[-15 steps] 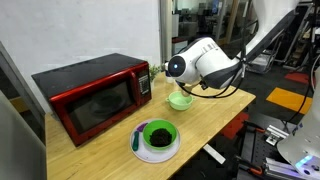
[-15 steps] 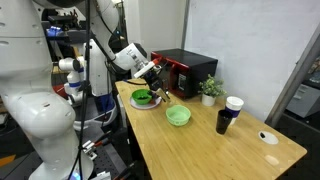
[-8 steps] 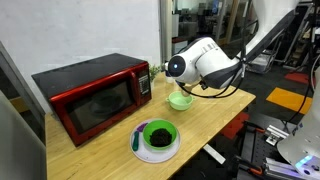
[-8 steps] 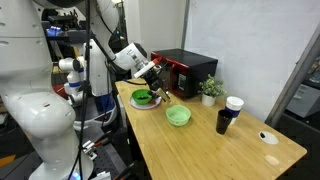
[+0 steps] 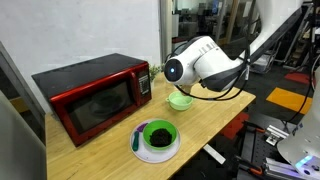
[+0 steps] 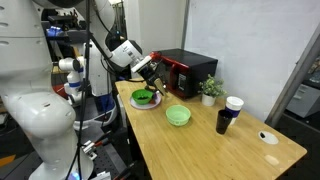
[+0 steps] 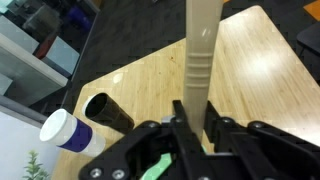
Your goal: Remove the black cup from the light green pot, use the ladle to scoop out some of the contents in the green bowl into the pot
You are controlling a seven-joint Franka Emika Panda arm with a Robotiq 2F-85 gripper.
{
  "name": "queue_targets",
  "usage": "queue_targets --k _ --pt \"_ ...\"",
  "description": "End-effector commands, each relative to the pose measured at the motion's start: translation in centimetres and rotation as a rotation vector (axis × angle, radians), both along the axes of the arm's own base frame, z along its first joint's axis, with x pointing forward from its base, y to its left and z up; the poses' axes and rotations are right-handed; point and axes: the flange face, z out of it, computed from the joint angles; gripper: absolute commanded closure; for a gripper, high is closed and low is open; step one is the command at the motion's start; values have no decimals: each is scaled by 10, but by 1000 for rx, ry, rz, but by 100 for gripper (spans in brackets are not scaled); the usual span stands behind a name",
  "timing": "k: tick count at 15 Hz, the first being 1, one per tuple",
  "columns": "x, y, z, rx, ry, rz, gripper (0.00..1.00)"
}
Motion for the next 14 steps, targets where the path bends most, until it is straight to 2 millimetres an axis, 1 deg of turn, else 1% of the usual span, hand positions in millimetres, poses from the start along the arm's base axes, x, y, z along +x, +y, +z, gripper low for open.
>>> queue_targets --k 1,4,6,8,12,14 --pt "3 37 13 -109 70 65 94" --pt "6 67 13 -173 114 126 94" --pt "9 89 4 -209 142 169 94" --pt "14 109 -9 -247 161 209 94" --pt "25 145 -44 -317 194 264 94" --pt "27 163 -61 -357 200 287 94"
